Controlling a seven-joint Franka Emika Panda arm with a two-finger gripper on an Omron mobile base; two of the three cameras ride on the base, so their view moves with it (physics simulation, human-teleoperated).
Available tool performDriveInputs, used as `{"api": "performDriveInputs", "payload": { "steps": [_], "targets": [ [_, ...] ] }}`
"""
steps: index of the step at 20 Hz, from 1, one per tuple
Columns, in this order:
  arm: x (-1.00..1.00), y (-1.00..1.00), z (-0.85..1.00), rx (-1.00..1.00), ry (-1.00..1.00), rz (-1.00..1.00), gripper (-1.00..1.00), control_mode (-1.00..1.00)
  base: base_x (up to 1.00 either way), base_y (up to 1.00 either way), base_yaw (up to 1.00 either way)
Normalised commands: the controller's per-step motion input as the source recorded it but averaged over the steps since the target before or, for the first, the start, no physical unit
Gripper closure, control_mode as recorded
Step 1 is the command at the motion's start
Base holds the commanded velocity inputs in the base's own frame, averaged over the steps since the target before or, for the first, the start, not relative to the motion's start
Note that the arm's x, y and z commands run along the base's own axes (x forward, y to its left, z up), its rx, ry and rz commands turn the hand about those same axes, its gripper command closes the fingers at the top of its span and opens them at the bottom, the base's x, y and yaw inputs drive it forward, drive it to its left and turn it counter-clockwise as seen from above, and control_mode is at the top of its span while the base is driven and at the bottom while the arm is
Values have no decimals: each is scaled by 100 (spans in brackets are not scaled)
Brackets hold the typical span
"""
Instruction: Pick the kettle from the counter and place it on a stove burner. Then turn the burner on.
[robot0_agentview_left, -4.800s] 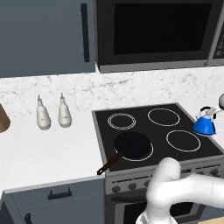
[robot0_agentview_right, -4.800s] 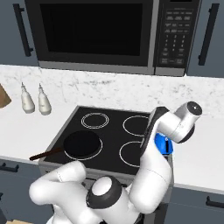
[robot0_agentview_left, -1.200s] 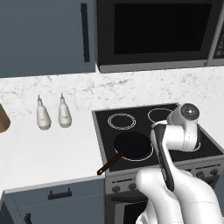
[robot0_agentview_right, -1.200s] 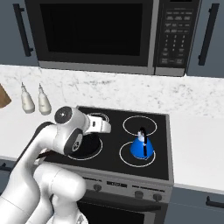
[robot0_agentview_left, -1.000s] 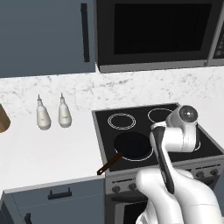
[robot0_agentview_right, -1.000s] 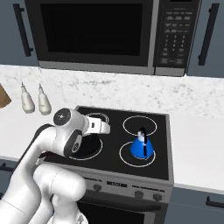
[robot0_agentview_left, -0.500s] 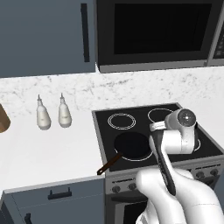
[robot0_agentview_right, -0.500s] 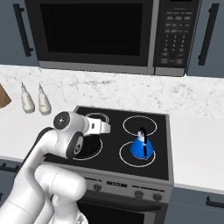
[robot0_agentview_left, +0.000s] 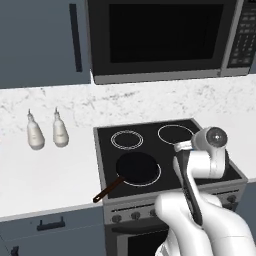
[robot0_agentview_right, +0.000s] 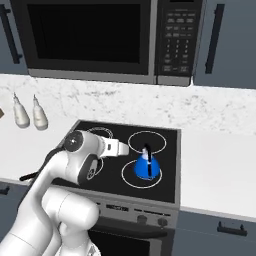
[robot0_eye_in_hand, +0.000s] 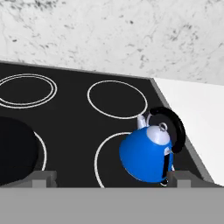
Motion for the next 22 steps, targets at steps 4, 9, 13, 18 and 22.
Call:
{"api": "performDriveInputs", "payload": {
  "steps": [4, 9, 13, 18, 22],
  "targets": [
    [0, 0, 0, 0, 0, 0, -100, 100, -10, -66, 0],
    [0, 0, 0, 0, 0, 0, -100, 100, -9, -63, 0],
    [0, 0, 0, 0, 0, 0, -100, 100, -6, -62, 0],
    [0, 0, 0, 0, 0, 0, -100, 100, -3, -47, 0],
    [0, 0, 0, 0, 0, 0, -100, -100, 0, 0, 0]
  ]
}}
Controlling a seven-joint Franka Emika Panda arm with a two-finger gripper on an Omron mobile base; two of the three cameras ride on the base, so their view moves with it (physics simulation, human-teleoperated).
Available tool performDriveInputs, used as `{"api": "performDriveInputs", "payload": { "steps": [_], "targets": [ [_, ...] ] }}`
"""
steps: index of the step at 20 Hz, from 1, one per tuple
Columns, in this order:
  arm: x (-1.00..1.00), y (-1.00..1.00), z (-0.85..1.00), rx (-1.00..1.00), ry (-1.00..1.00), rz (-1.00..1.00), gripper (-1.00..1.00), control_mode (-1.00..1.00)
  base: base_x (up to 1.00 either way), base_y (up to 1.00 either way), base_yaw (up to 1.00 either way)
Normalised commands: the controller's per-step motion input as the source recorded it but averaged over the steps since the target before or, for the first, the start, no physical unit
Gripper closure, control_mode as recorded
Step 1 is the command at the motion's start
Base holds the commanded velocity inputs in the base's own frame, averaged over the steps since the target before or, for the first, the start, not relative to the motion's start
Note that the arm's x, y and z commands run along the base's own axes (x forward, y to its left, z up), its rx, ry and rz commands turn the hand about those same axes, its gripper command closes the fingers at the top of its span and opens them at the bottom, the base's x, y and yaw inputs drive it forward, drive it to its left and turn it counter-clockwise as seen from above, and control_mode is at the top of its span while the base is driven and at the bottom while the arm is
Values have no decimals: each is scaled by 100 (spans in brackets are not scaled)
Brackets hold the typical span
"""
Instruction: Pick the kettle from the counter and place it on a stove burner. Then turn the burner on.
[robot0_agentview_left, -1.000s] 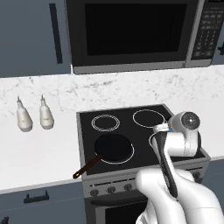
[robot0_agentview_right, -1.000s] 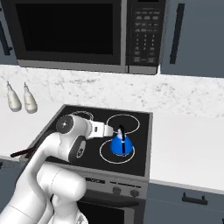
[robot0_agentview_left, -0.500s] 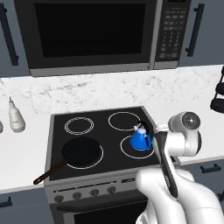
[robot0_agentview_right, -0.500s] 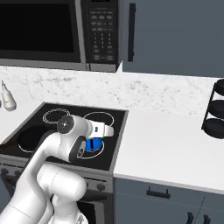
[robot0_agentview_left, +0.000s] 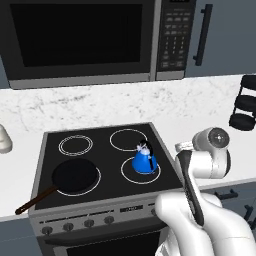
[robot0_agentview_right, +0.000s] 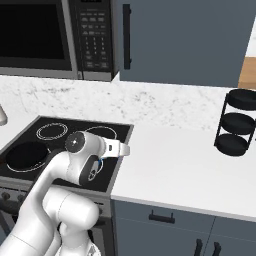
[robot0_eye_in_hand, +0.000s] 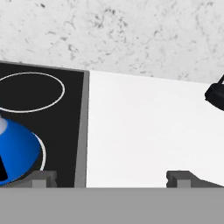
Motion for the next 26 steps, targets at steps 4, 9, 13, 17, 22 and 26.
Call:
{"api": "performDriveInputs", "payload": {
  "steps": [4, 9, 13, 17, 22, 26],
  "targets": [
    [0, 0, 0, 0, 0, 0, -100, -100, 0, 0, 0],
    [-17, 62, -2, -11, -2, 1, -100, -100, 0, 0, 0],
    [-26, 100, -31, -37, -2, 0, -100, -100, 0, 0, 0],
    [-25, 100, -52, -36, -4, 1, -100, -100, 0, 0, 0],
    [-26, 100, -76, -29, 0, 7, -100, -100, 0, 0, 0],
    [-27, 100, -97, -21, -1, 10, -100, -100, 0, 0, 0]
  ]
}}
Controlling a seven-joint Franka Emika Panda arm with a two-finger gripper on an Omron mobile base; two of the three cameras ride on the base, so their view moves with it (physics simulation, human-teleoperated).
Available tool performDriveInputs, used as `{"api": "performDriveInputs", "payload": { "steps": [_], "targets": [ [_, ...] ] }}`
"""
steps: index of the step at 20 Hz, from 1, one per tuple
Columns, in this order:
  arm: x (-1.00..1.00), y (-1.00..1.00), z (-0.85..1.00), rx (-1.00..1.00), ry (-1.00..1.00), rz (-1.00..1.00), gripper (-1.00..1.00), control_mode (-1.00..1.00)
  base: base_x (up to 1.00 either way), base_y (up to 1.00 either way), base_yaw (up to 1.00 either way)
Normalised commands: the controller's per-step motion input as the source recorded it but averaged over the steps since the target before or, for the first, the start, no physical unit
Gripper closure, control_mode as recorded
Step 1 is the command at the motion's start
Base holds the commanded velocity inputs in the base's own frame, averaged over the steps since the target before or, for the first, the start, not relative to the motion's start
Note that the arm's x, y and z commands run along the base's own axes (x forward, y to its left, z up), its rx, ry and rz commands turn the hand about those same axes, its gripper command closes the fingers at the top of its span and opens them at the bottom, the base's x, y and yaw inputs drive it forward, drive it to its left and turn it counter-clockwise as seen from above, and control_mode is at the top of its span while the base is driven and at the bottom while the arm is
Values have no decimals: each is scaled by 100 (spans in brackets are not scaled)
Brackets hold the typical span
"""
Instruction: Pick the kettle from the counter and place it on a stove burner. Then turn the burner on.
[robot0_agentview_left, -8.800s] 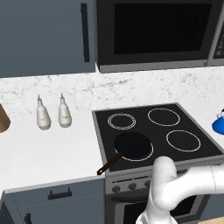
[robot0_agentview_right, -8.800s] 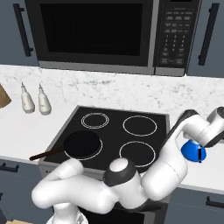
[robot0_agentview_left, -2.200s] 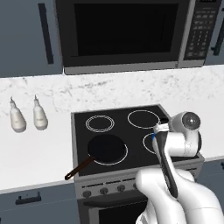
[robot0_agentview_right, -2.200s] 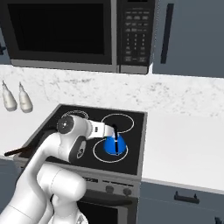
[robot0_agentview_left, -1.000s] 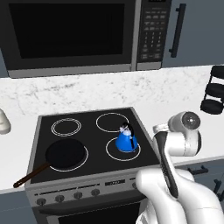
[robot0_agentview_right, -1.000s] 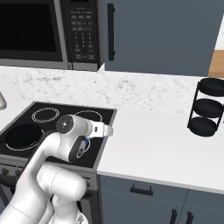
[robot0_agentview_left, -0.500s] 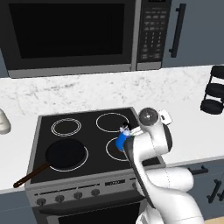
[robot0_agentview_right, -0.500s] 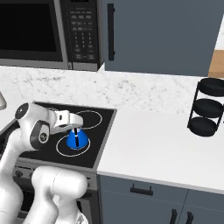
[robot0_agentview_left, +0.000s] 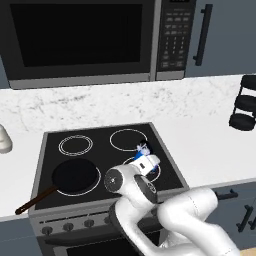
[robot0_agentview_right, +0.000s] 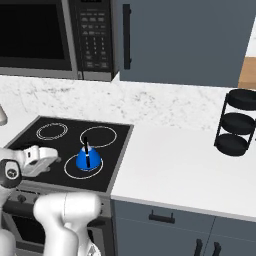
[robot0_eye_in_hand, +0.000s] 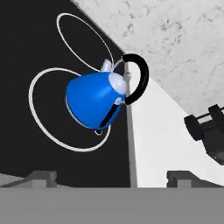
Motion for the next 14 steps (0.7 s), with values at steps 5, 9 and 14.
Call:
{"api": "performDriveInputs", "payload": {
  "steps": [5, 9, 14],
  "targets": [
    [-33, 100, -100, 4, -5, 6, -100, -100, 0, 0, 0],
    [-22, 100, -100, 18, -10, 1, -100, -100, 0, 0, 0],
    [-33, 92, -91, 17, -26, 0, -100, -100, 0, 0, 0]
  ]
}}
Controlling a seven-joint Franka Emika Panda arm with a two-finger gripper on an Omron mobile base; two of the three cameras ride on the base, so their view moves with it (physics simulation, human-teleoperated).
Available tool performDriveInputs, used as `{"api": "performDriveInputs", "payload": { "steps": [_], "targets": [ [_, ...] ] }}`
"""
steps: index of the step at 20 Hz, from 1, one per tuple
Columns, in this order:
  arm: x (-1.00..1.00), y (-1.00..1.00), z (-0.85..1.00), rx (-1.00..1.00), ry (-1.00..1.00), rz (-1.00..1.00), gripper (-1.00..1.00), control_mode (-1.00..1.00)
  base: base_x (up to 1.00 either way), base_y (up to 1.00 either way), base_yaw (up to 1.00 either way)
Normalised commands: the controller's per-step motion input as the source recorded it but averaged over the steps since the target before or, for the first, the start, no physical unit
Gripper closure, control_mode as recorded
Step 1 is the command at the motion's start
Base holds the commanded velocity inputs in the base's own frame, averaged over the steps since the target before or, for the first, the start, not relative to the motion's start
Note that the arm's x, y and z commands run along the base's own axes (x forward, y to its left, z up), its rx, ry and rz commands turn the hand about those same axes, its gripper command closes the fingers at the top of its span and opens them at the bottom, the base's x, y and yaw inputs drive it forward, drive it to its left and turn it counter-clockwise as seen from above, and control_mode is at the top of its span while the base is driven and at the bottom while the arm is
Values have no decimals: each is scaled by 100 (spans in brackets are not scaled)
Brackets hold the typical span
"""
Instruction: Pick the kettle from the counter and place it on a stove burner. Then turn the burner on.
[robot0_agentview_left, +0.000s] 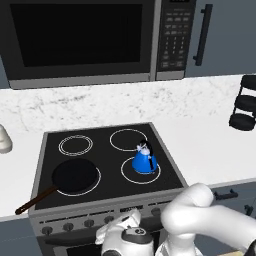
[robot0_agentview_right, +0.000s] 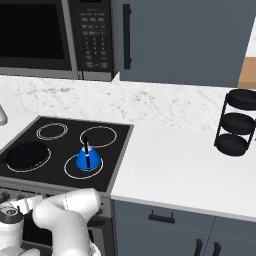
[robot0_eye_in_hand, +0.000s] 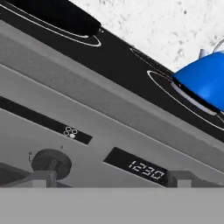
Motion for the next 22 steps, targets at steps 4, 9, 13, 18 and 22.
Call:
{"api": "performDriveInputs", "payload": {
  "steps": [4, 9, 13, 18, 22],
  "targets": [
    [-47, 33, -38, 21, -36, 0, -100, -100, 0, 0, 0],
    [3, 0, 0, 6, -4, 0, -100, -100, 0, 0, 0],
    [1, -7, -2, 26, -24, 0, -100, -100, 0, 0, 0],
    [19, 11, -9, 9, -3, 0, -100, -100, 0, 0, 0],
    [38, 37, -30, 4, 0, 0, -100, -100, 0, 0, 0]
  ]
}}
